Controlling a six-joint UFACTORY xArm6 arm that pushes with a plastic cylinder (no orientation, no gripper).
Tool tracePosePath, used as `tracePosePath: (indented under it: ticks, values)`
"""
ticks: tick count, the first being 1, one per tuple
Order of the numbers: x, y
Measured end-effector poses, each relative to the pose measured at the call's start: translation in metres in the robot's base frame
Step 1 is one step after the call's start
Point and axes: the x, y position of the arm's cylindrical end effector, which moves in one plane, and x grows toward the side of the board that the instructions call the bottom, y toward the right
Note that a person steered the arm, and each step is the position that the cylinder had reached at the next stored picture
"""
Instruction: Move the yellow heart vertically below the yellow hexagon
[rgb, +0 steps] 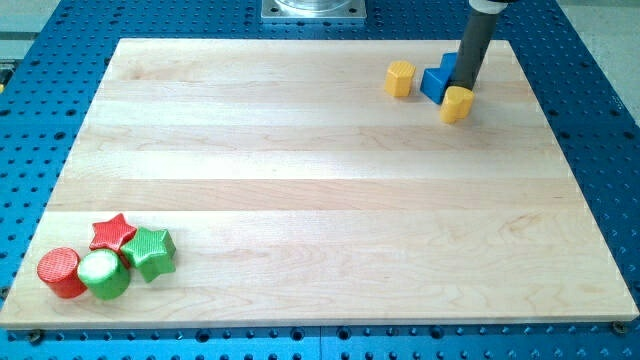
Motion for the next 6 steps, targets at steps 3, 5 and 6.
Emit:
tracePosePath:
  ticks: [3,5,6]
  values:
    - [-0.008,0.010]
    - [0.052,0.002]
    - [0.029,-0.045]
